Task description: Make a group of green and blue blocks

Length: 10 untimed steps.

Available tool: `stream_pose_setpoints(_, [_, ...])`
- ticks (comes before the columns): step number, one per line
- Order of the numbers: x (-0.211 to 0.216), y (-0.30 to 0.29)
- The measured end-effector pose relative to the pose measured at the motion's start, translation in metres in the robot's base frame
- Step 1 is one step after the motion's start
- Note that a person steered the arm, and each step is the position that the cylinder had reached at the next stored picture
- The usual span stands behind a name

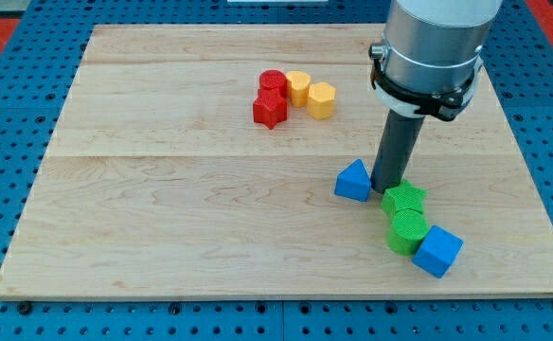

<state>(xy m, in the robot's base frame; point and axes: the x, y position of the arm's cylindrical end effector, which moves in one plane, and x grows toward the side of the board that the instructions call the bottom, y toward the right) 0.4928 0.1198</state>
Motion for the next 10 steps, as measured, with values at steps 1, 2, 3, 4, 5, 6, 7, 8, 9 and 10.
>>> stream_pose_setpoints(1, [-0.002, 0.049])
stream_pose_setpoints(2, [0.046, 0.149])
stream_pose_setpoints(3, [0.124, 0.169])
stream_pose_setpoints(4, [0.124, 0.134])
stream_pose_setpoints(5, [0.106, 0.075])
stream_pose_setpoints(6, [0.096, 0.033])
stream_pose_setpoints(7, [0.086, 0.025])
stream_pose_setpoints(8, [0.086, 0.031])
stream_pose_setpoints(9, [0.109, 0.011])
stream_pose_setpoints(10, [0.109, -0.03])
